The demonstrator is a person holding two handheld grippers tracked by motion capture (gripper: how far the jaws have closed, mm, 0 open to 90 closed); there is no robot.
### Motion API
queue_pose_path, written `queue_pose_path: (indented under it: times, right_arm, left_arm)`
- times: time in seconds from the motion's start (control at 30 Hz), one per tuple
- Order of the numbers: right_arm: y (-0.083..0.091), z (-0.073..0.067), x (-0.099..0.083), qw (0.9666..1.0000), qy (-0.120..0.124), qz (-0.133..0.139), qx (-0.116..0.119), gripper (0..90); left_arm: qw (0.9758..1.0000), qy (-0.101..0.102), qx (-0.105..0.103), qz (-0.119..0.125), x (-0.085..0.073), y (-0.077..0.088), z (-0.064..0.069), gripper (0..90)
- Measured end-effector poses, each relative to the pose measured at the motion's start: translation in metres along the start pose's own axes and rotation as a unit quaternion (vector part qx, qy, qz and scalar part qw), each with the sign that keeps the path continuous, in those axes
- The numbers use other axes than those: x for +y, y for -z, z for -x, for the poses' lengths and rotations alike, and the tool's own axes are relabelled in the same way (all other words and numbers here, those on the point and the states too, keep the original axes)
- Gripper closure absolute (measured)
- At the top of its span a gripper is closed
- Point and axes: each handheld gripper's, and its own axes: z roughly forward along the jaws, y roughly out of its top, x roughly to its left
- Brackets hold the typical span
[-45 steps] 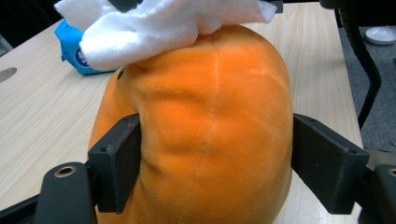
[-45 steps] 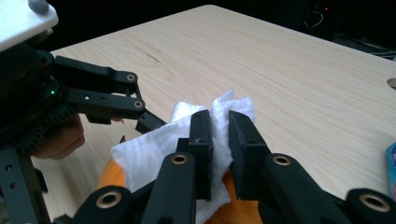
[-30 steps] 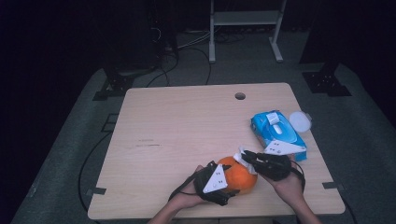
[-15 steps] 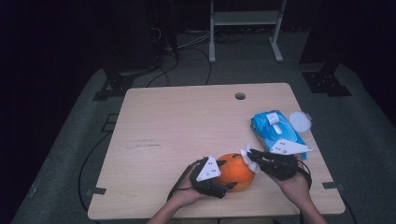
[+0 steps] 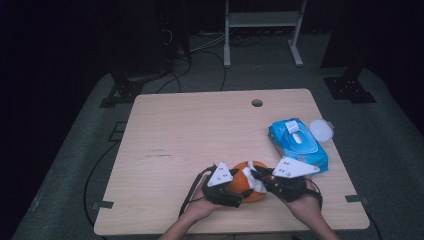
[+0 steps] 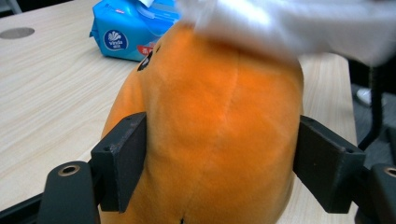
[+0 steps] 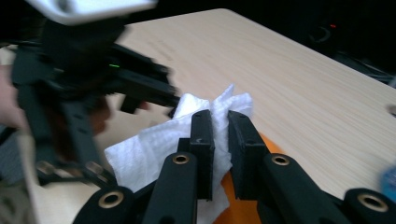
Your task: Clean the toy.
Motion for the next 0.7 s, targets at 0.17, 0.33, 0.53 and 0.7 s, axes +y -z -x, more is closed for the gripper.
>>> queue_pose_path:
  times: [0.17,0.33,0.53,0.7]
  right_arm:
    - [0.007,0.04,-0.022,0.9966,-0.058,-0.017,-0.055,80.3]
    - [0.004,0.028,-0.018,0.9981,-0.041,-0.012,-0.045,80.9]
    - [0.002,-0.01,0.003,0.9998,0.01,0.007,-0.017,80.6]
    - [-0.003,-0.004,-0.001,0.9997,0.009,0.003,-0.022,80.6]
  left_arm:
    - [0.9995,0.028,-0.014,0.008,-0.003,0.004,-0.01,22.8]
    - [0.9994,0.034,-0.007,0.009,-0.002,0.002,-0.01,21.6]
    - [0.9987,0.047,0.009,0.013,-0.002,0.0,-0.009,20.6]
    - [0.9995,0.016,0.001,0.028,-0.003,0.004,-0.012,14.0]
